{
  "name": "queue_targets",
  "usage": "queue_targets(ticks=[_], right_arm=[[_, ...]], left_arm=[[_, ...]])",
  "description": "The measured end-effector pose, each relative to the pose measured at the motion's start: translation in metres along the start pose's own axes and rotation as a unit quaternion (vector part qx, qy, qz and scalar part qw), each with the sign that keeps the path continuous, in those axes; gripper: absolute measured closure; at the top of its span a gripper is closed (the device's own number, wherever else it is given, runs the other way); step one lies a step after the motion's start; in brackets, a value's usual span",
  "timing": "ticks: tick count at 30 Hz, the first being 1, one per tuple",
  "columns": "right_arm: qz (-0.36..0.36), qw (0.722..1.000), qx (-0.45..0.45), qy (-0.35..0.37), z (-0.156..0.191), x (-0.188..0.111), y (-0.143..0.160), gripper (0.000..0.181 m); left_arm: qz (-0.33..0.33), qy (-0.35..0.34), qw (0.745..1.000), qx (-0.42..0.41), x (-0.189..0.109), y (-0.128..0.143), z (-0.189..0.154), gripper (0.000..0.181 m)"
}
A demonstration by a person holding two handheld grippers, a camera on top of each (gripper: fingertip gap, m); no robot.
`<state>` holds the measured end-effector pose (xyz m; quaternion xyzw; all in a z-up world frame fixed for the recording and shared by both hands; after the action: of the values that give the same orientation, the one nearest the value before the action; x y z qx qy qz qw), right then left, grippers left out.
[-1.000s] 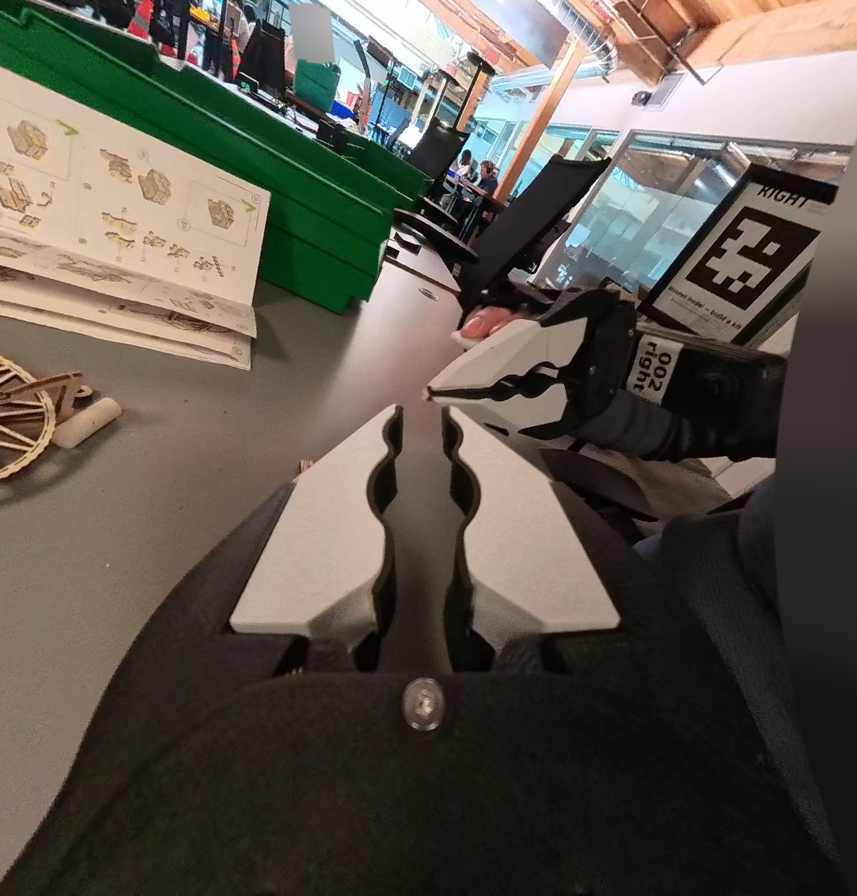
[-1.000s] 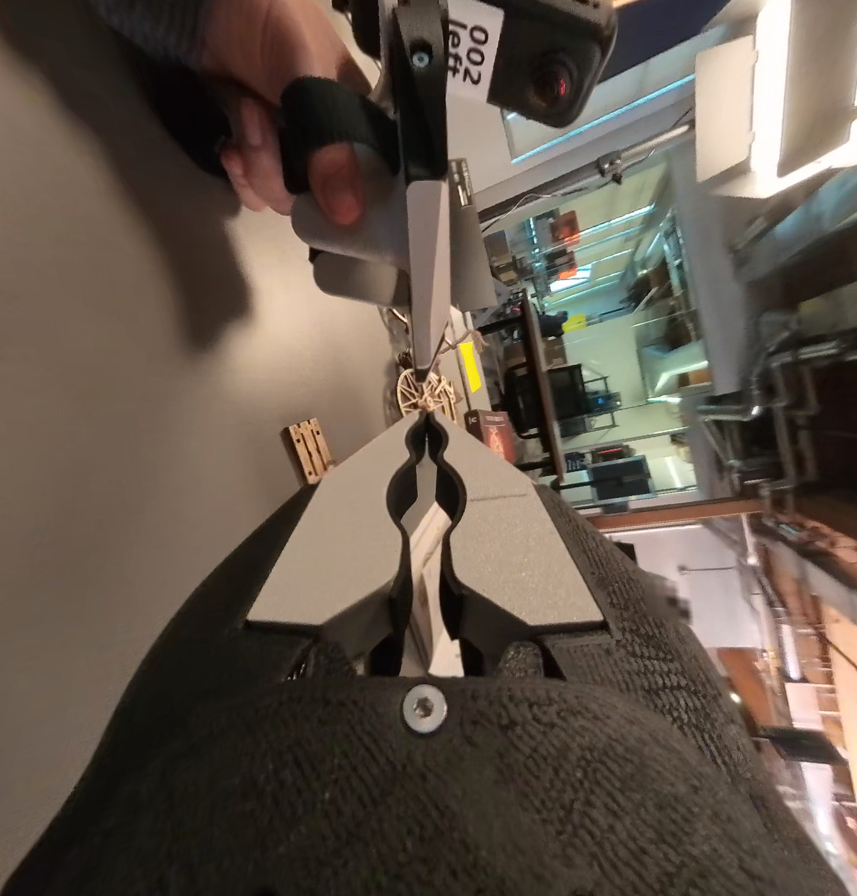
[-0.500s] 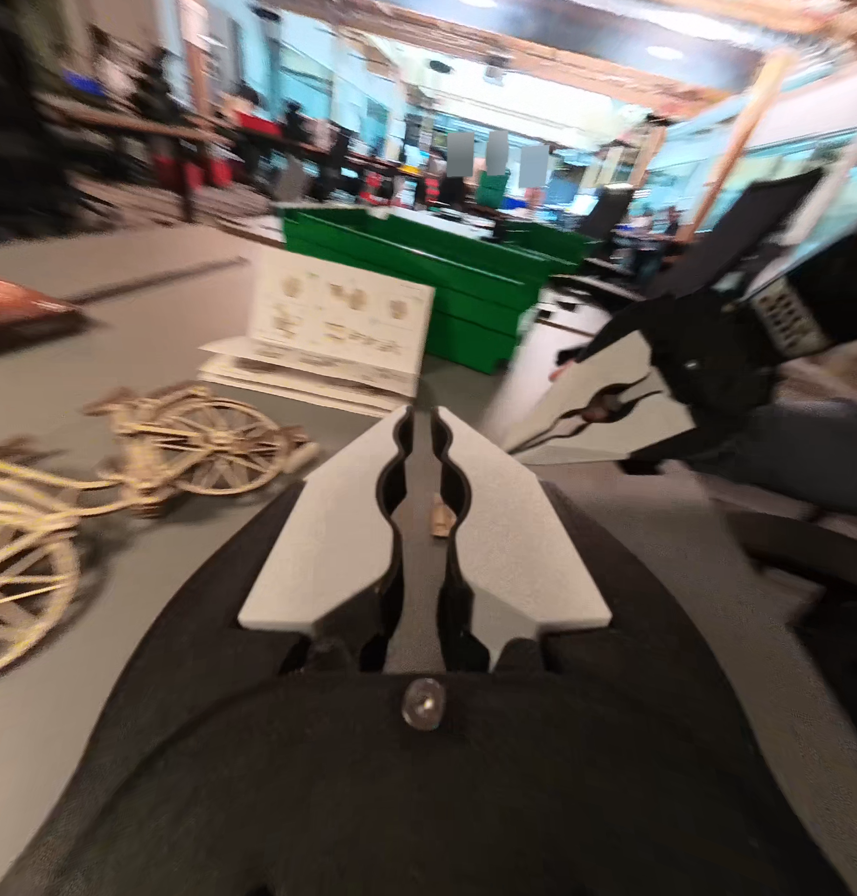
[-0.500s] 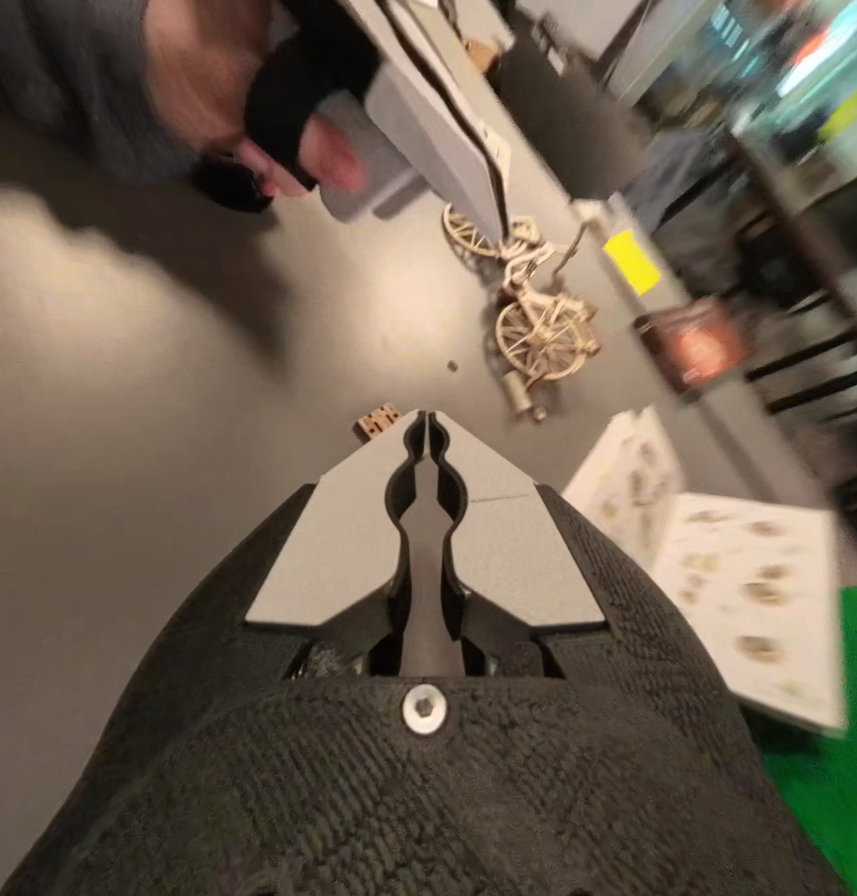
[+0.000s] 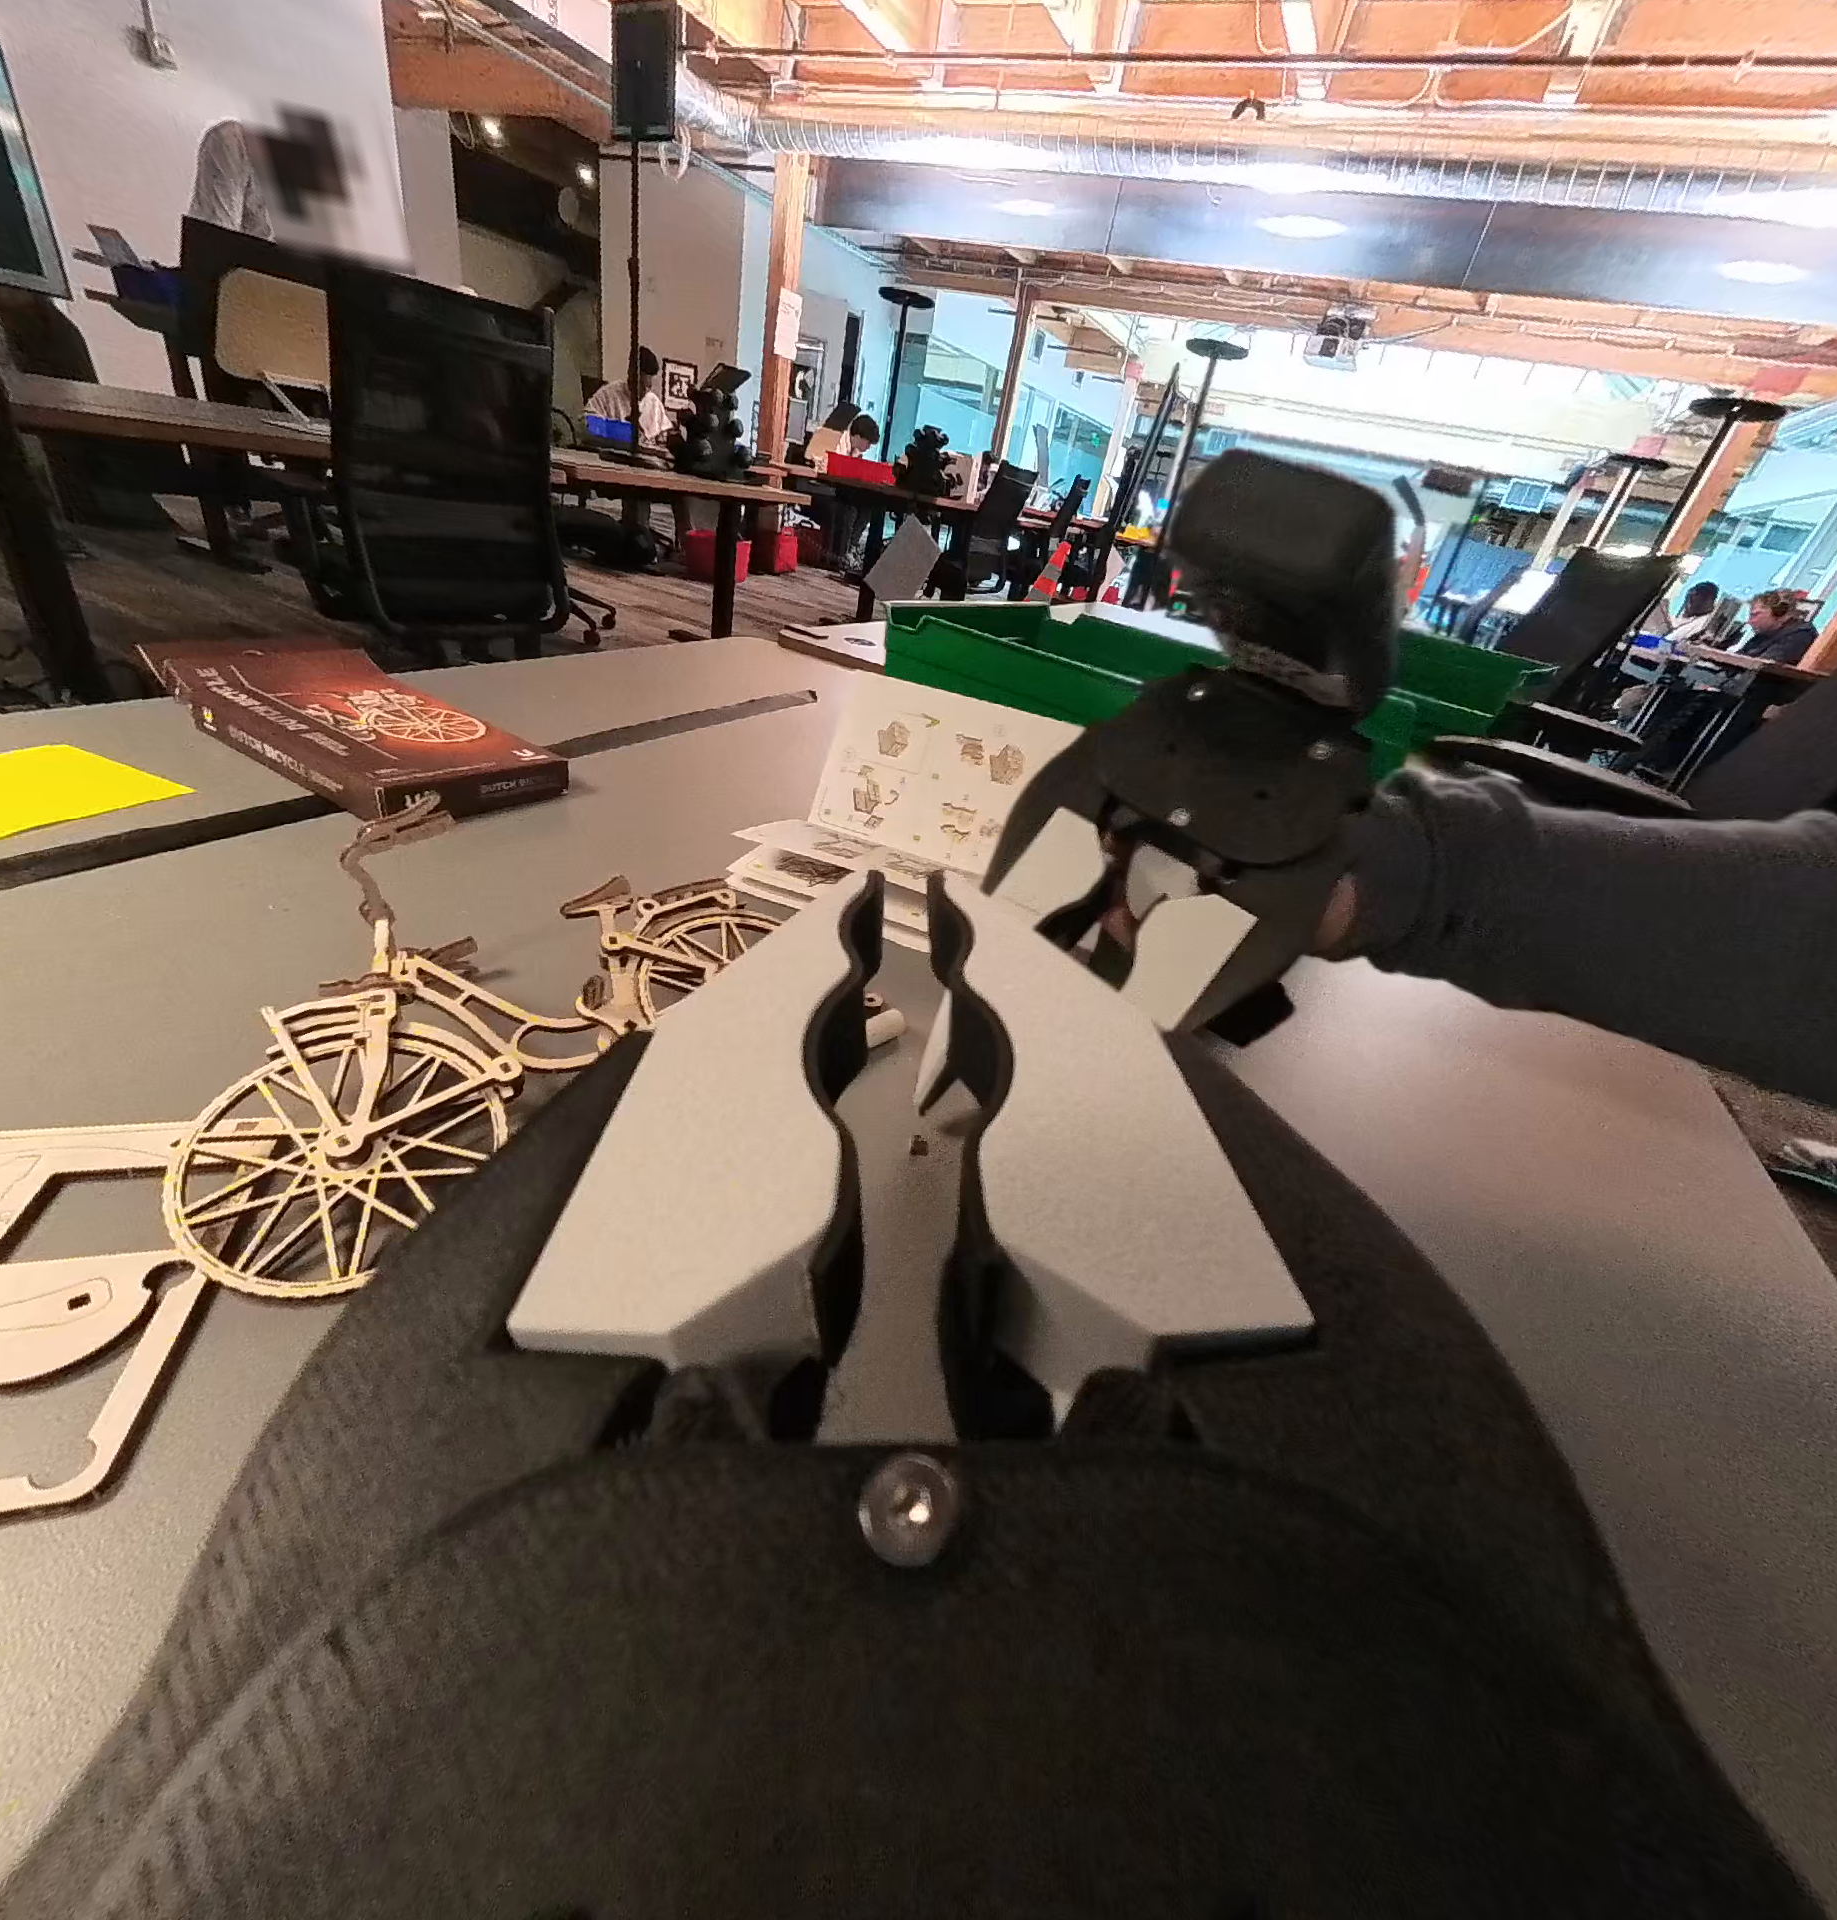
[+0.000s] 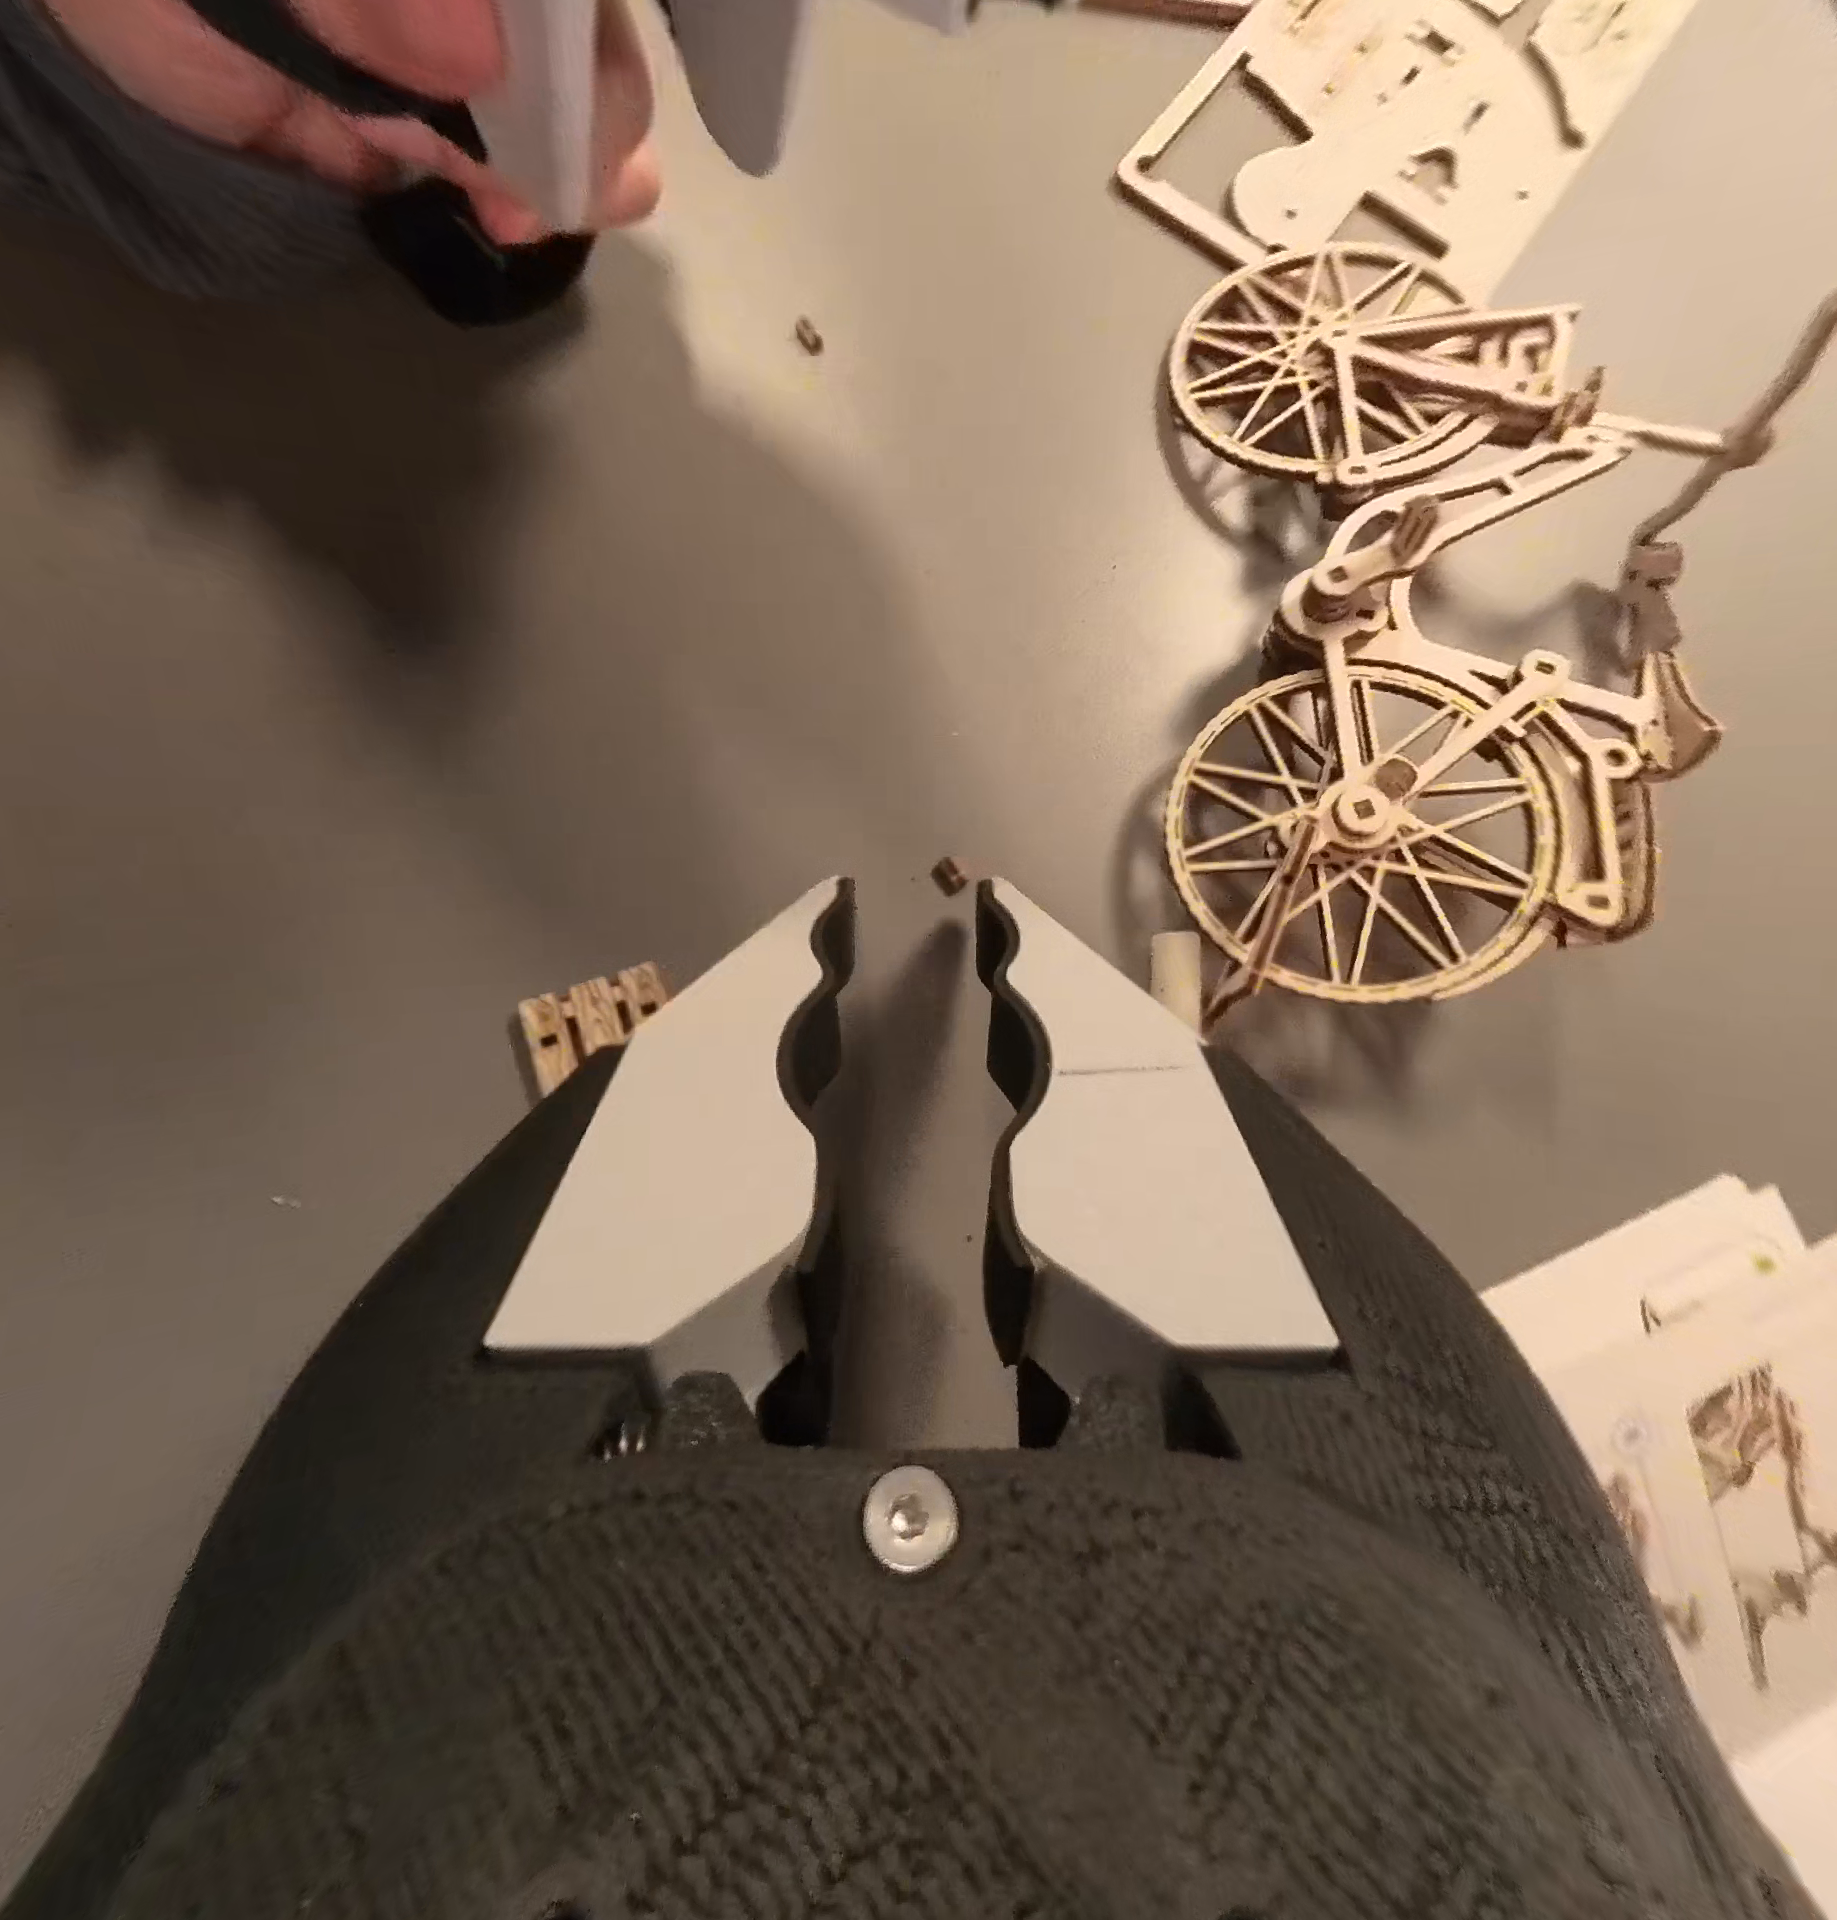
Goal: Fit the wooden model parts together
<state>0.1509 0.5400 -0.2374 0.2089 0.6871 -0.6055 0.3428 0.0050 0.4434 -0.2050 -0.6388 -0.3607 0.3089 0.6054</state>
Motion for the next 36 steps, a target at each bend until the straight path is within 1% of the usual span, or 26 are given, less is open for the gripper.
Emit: queue_targets(ticks=[3, 6, 10, 25, 32, 36], right_arm=[[-0.002, 0.999, -0.015, -0.034, -0.009, 0.006, 0.0, 0.16], [0.002, 0.998, -0.018, -0.061, -0.013, 0.009, -0.002, 0.167], [0.008, 0.996, -0.033, -0.08, -0.013, 0.009, -0.003, 0.172], [0.02, 0.996, -0.03, -0.084, -0.017, 0.006, -0.001, 0.173], [0.014, 0.996, -0.027, -0.078, -0.018, 0.005, 0.001, 0.165], [0.017, 0.996, -0.02, -0.084, -0.02, 0.004, 0.002, 0.165]], left_arm=[[0.004, 0.002, 1.0, -0.003, 0.001, 0.001, 0.001, 0.175], [0.01, 0.007, 1.0, -0.007, 0.003, 0.003, 0.001, 0.175], [0.013, 0.009, 1.0, -0.013, 0.003, 0.004, 0.001, 0.175], [0.016, 0.015, 0.999, -0.034, 0.004, 0.005, 0.004, 0.174], [0.02, 0.017, 0.999, -0.036, 0.005, 0.005, 0.003, 0.174], [0.021, 0.02, 0.999, -0.039, 0.005, 0.006, 0.003, 0.174]])
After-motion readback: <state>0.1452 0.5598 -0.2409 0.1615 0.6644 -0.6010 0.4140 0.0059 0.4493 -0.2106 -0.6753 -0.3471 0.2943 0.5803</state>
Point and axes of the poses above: each gripper's, where its closed fingertips meet, x out along the fingers, y out of its underside, z = x × y across the jaws, the point moved 9 cm from there along -x, back along the fingers, and after that the axes turned 6 degrees about x, right-handed, at the moved point
